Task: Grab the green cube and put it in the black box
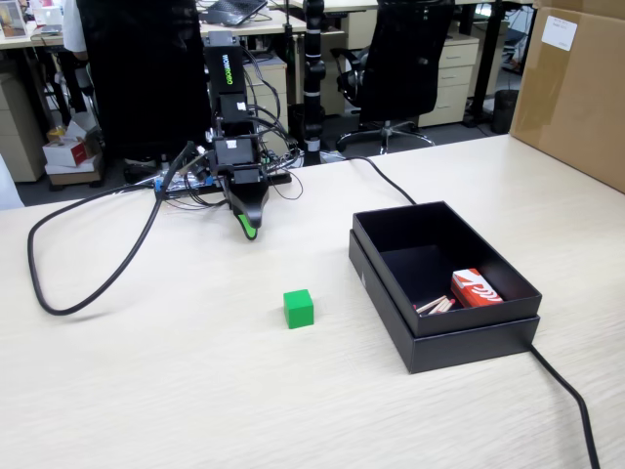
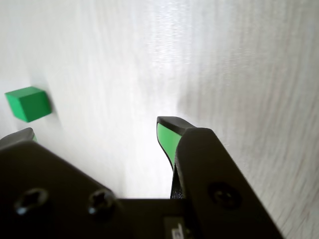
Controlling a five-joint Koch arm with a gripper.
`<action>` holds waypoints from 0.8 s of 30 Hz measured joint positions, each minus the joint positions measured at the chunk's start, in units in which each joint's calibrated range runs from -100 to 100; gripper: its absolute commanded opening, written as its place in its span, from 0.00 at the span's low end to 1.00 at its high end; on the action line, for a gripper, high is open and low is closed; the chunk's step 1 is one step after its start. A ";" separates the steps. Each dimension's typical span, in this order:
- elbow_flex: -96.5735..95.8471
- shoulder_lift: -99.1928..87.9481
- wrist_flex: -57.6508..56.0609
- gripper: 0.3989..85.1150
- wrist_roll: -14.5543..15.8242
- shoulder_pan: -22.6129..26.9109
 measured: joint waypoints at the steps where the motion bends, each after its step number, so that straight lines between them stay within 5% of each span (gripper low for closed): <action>1: 3.19 0.65 -2.09 0.55 0.05 0.20; 11: 37.43 26.15 -17.89 0.55 2.10 2.30; 24: 69.10 74.56 -20.67 0.55 2.39 2.83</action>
